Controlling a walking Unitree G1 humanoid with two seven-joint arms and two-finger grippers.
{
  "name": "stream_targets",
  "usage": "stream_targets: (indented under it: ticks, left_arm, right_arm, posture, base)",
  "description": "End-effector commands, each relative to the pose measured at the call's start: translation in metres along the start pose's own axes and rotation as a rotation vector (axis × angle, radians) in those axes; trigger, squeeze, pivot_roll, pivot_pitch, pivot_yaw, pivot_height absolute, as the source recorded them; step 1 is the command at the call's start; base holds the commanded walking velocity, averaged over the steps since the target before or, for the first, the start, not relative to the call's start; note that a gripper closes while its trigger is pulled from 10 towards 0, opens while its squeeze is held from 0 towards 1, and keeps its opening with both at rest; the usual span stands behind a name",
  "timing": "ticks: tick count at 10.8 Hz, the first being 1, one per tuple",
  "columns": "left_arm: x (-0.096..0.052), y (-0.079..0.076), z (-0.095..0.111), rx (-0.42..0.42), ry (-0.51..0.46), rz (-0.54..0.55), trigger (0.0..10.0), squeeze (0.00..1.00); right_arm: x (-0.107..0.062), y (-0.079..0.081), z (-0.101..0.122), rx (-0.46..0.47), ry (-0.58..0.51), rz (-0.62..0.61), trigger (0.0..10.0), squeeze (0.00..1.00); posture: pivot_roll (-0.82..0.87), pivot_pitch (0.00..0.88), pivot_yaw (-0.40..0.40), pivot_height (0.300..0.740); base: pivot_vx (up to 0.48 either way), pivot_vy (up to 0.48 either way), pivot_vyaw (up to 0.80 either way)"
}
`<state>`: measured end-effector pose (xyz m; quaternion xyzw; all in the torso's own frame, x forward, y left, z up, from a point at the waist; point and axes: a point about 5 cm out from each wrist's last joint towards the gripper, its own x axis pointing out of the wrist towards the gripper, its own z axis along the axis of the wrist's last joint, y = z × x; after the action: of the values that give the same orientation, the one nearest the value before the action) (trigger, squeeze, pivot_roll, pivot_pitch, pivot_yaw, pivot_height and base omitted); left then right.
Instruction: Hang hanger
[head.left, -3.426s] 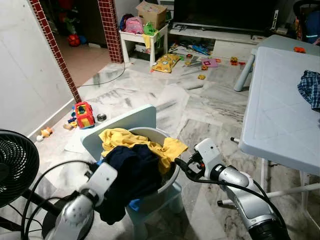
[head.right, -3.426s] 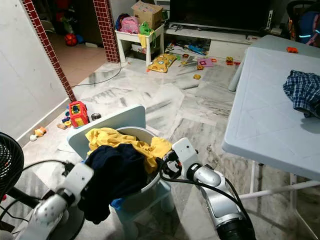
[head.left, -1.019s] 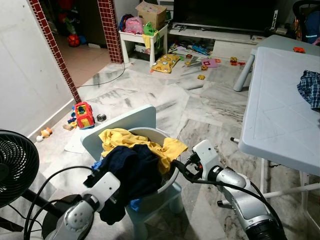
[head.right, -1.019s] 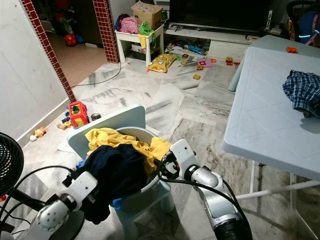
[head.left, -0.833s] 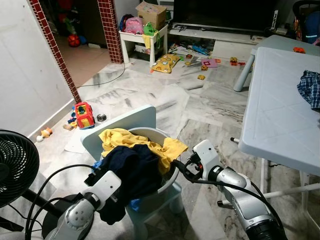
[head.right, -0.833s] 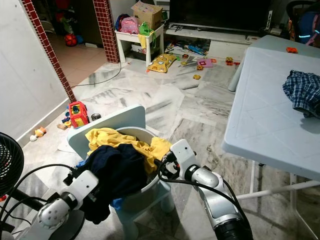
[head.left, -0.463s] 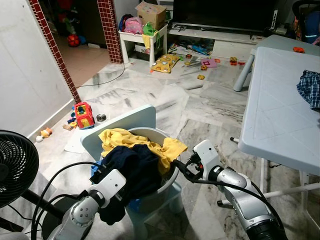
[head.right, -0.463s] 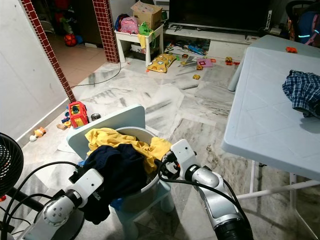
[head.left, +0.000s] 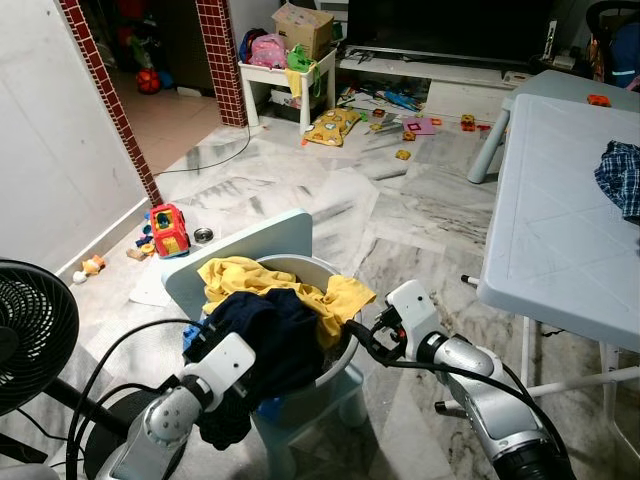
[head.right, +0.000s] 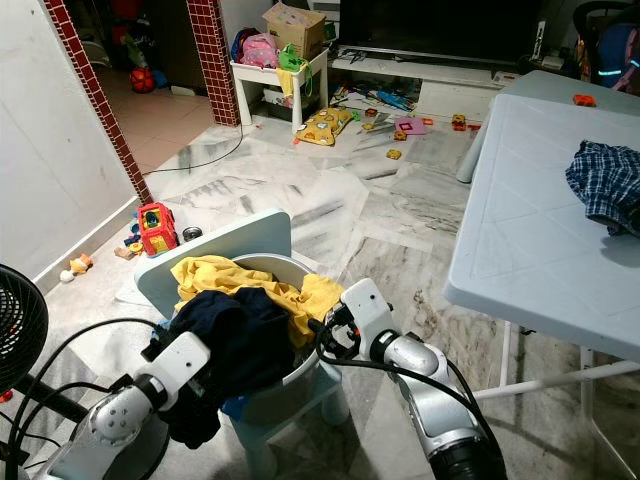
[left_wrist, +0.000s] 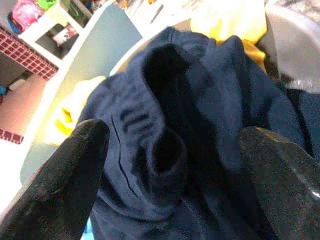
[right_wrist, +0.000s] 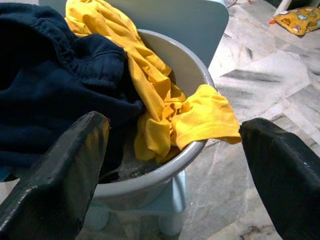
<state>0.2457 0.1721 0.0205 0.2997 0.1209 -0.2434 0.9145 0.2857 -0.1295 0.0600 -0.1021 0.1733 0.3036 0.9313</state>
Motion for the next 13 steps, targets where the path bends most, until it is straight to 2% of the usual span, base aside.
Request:
stream_targets:
  ticks: [1,3,6,8,9,11,13]
  left_arm:
    - [-0.006,0.003,-0.003,-0.013,0.022,0.012,10.0,0.00]
    - [-0.009,0.004,-0.004,-0.018,0.028,0.019,10.0,0.00]
    - [-0.021,0.007,-0.001,-0.027,0.030,0.085,10.0,0.00]
    - [-0.034,0.009,0.008,-0.040,0.004,0.145,10.0,0.00]
    - [-0.034,0.010,0.009,-0.040,0.002,0.149,10.0,0.00]
    - [-0.040,0.014,0.011,-0.021,-0.008,0.177,10.0,0.00]
    - [-0.042,0.024,0.017,-0.004,-0.023,0.218,10.0,0.00]
  right_arm:
    - [-0.002,0.001,0.003,-0.006,-0.010,0.008,10.0,0.00]
    - [-0.002,0.002,0.003,-0.004,-0.008,0.012,10.0,0.00]
    - [-0.003,0.009,0.000,0.002,0.002,0.036,10.0,0.00]
    - [-0.007,0.011,-0.005,0.011,0.018,0.043,10.0,0.00]
    - [-0.007,0.011,-0.006,0.013,0.019,0.044,10.0,0.00]
    - [-0.013,0.014,-0.007,0.020,0.030,0.054,10.0,0.00]
    - [-0.020,0.015,-0.007,0.023,0.037,0.058,10.0,0.00]
  posture:
    - [-0.17,0.000,0.040,0.740]
    - [-0.16,0.000,0.034,0.740]
    - [-0.14,0.000,0.020,0.740]
    - [-0.12,0.041,0.008,0.740]
    - [-0.12,0.041,0.008,0.740]
    - [-0.12,0.100,-0.007,0.740]
    - [-0.13,0.133,-0.018,0.740]
  base:
    - [0.000,0.000,0.00]
    - [0.000,0.000,0.00]
    - [0.000,0.000,0.00]
    - [0.000,0.000,0.00]
    - [0.000,0.000,0.00]
    - [0.000,0.000,0.00]
    - [0.000,0.000,0.00]
